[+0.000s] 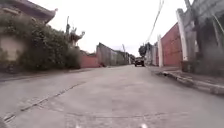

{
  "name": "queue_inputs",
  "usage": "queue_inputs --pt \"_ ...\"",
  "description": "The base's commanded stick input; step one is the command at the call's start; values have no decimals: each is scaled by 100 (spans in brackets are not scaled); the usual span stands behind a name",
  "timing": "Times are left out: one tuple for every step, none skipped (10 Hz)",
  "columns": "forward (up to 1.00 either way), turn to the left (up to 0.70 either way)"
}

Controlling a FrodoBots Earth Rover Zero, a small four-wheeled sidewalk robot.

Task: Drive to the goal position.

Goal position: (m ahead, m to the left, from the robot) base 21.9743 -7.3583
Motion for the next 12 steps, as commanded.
queue_inputs --pt "100 0" --pt "100 0" --pt "100 0" --pt "100 0" --pt "100 0" --pt "100 0" --pt "100 0" --pt "100 0" --pt "100 0" --pt "100 0" --pt "100 -19" --pt "100 -27"
